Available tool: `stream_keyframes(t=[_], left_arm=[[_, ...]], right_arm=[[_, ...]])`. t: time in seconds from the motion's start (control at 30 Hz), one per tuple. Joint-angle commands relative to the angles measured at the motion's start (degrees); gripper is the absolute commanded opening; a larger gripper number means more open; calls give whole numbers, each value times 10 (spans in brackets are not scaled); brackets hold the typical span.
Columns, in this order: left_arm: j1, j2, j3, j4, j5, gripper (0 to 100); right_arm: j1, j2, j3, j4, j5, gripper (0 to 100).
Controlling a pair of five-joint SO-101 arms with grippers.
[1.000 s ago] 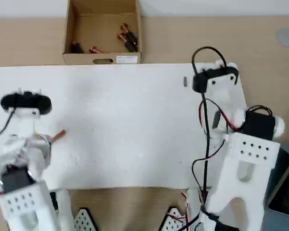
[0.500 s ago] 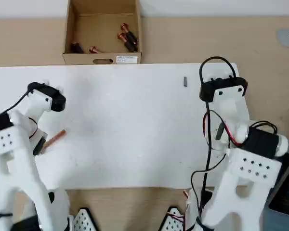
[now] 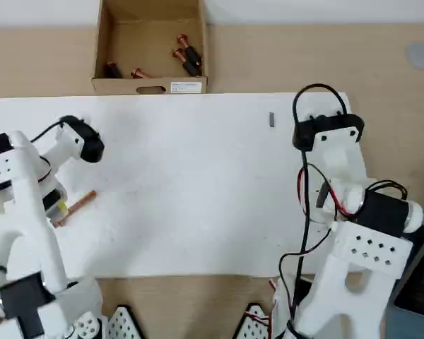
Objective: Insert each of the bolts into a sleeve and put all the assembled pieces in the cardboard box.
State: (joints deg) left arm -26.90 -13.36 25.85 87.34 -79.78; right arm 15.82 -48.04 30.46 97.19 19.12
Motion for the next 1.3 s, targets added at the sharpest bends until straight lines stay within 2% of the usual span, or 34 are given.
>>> stream_keyframes(t=[0.0, 0.27, 0.7, 0.77, 0.87, 0.93, 1.03, 1.27], left_arm=[[-3, 27, -30, -11, -18, 125], [-3, 100, -30, -77, -21, 126], [-2, 192, -30, -86, -34, 120], [-2, 204, -30, -84, -33, 95], [0, 209, -28, -81, -32, 0], [-3, 209, -29, -80, -27, 4], [-3, 208, -49, -47, 2, 3], [2, 208, -175, 88, 83, 3]], right_arm=[[3, -13, 0, -8, 0, 10], [3, -13, 0, -8, 0, 10], [2, -13, -1, -8, -2, 10], [2, -13, -1, -8, -2, 10], [2, -13, -1, -8, -2, 10], [2, -13, -1, -8, -3, 10], [2, -13, -1, -8, -3, 10], [2, -14, -1, -8, -4, 10]])
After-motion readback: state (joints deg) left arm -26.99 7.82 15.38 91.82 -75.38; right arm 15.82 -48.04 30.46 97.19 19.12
